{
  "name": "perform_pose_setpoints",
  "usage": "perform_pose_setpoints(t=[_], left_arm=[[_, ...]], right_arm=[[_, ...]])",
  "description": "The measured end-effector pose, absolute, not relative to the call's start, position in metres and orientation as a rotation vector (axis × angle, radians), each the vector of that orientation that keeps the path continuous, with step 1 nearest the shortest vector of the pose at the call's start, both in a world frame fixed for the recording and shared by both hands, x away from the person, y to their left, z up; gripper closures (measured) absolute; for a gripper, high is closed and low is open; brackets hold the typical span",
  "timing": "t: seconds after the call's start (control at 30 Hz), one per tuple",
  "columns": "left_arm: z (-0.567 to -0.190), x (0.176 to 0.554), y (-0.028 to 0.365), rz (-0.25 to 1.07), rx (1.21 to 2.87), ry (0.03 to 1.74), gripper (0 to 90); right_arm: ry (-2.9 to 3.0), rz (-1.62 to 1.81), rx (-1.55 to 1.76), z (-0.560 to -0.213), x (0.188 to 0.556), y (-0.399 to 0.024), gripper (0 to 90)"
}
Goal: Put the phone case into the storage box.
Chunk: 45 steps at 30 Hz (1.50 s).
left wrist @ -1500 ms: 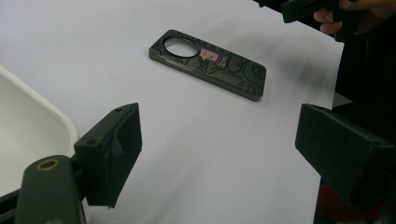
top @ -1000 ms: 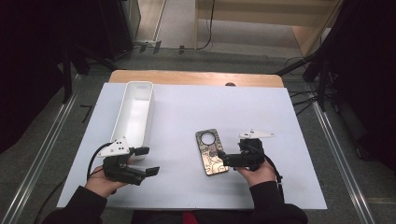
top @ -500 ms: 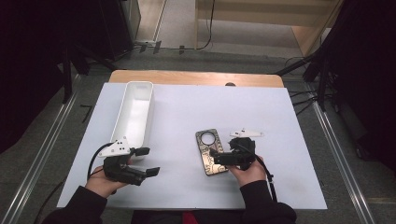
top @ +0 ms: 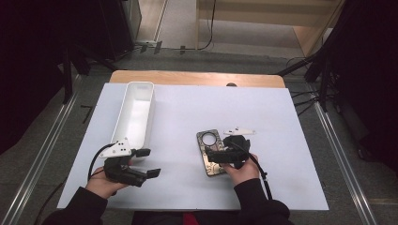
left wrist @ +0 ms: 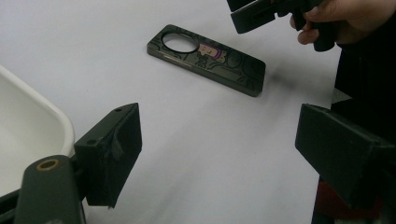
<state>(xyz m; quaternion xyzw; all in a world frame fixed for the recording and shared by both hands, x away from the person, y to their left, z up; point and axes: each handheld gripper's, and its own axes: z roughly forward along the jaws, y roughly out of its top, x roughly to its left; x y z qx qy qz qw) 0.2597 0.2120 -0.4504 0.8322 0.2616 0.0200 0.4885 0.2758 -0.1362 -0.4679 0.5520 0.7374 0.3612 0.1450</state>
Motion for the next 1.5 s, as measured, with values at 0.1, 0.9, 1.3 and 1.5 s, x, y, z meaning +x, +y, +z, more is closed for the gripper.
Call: perform_pose_setpoints(t=[0.1, 0.9, 1.3, 1.5], left_arm=[[-0.451, 0.26, 0.212, 0.047, 2.025, 0.638, 14.5], [-0.451, 0.26, 0.212, 0.041, 2.029, 0.639, 14.5], [-0.451, 0.26, 0.212, 0.042, 2.032, 0.637, 14.5], [-0.451, 0.259, 0.212, 0.041, 2.033, 0.634, 14.5]], right_arm=[[2.14, 1.031, 1.581, -0.468, 0.279, -0.132, 0.0], [2.219, 0.949, 1.611, -0.475, 0.297, -0.116, 0.0], [2.268, 0.884, 1.674, -0.476, 0.3, -0.114, 0.0], [2.291, 0.865, 1.662, -0.476, 0.301, -0.112, 0.0]])
